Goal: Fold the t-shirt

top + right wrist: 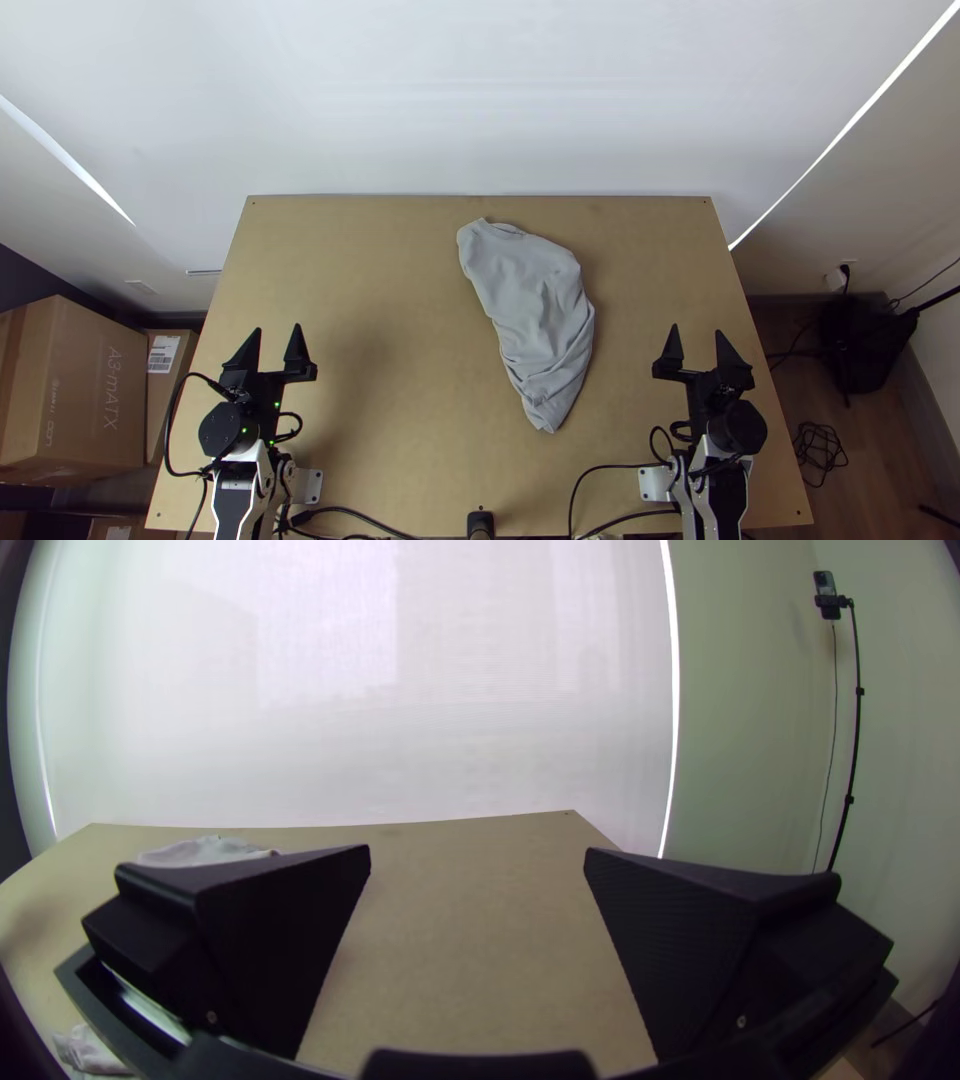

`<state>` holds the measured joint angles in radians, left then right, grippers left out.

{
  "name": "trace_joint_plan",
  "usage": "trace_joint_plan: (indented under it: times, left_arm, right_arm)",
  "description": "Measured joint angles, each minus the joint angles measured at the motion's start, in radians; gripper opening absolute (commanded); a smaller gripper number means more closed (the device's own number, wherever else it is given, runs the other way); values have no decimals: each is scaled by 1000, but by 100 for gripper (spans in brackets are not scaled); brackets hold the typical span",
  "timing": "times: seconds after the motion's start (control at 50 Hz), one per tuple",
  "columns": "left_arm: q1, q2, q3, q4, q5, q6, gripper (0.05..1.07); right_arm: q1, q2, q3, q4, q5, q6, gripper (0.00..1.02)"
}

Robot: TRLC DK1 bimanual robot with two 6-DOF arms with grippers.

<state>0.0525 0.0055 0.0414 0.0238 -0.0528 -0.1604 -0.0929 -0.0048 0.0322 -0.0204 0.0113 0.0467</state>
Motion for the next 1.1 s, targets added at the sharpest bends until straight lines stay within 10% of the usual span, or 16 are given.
trace_joint_plan:
  times: [1.1]
  left_arm:
    - [0,0,0,0,0,0,103]
  right_arm:
    - [46,0,0,0,0,0,99]
